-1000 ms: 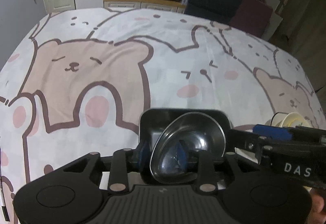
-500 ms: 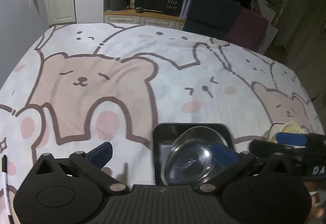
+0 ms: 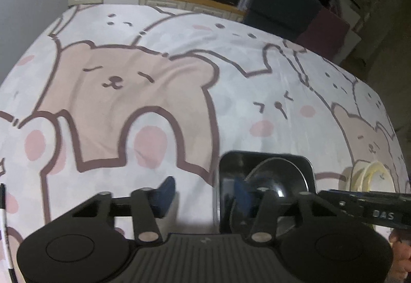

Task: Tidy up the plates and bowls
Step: 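Close both grippers on the rims of the stacked steel trays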

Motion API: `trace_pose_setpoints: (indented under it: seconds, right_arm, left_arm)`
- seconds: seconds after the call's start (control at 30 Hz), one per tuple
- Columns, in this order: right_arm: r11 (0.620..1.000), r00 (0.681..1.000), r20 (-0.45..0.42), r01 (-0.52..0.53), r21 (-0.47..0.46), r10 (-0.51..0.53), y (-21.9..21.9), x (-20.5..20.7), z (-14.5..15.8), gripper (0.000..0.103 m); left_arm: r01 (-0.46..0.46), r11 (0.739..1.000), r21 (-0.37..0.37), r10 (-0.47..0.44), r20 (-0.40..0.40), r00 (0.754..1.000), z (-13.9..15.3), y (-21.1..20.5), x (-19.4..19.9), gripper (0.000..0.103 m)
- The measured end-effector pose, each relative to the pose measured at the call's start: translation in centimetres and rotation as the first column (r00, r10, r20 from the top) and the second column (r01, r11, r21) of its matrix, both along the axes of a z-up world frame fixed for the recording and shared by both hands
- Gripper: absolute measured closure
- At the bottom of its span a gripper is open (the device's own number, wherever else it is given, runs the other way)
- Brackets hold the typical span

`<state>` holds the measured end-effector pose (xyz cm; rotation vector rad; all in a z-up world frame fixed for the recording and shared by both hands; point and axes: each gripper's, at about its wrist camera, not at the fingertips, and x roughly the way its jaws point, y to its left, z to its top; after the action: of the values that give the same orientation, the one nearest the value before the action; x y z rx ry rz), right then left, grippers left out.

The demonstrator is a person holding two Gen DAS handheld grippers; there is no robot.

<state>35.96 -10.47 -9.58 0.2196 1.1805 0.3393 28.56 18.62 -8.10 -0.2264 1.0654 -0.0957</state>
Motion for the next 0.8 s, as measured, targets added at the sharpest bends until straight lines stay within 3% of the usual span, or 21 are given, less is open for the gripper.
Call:
trace_pose_setpoints:
  seconds: [0.1,0.13,0.17,0.47,0.57,0.8]
  right_arm:
    - [1.000,1.000,-0.022,-0.007,0.004,0.007,0.5,0.2,-0.8,0.082]
    - [1.000,0.999,-0.031,-0.009,0.002,0.009,0.5,0.3,-1.1,0.092]
    - [1.000,0.999,-0.036,-0.013,0.009,0.013,0.6,0.4,-1.3,0.094]
    - [0.999,0.999,-0.037,-0.034,-0.002,0.033,1.1,0.4,-1.6,0.096]
    - [0.999,0.999,-0.036,-0.032,-0.002,0.032,1.1,0.5,-1.6,0.096]
    - [0.999,0.999,-0.022,-0.037,-0.005,0.037,1.0,0.4,-1.7,0.098]
  left_arm:
    - [0.024,1.000,0.000,-0.024,-0.021,0.999,-0.5,-0.5,0.3,0.075]
    - [0.028,1.000,0.004,-0.027,-0.033,0.999,-0.7,-0.7,0.4,0.083]
    - [0.030,0.999,0.010,-0.030,-0.043,0.999,-0.9,-0.8,0.5,0.085]
    - [0.062,0.998,0.027,-0.059,-0.085,0.995,-2.2,-1.9,1.2,0.087]
    - [0.073,0.997,0.035,-0.069,-0.104,0.992,-2.6,-2.2,1.4,0.098]
    - [0.049,0.999,0.000,-0.049,-0.085,0.995,-2.2,-1.8,1.1,0.099]
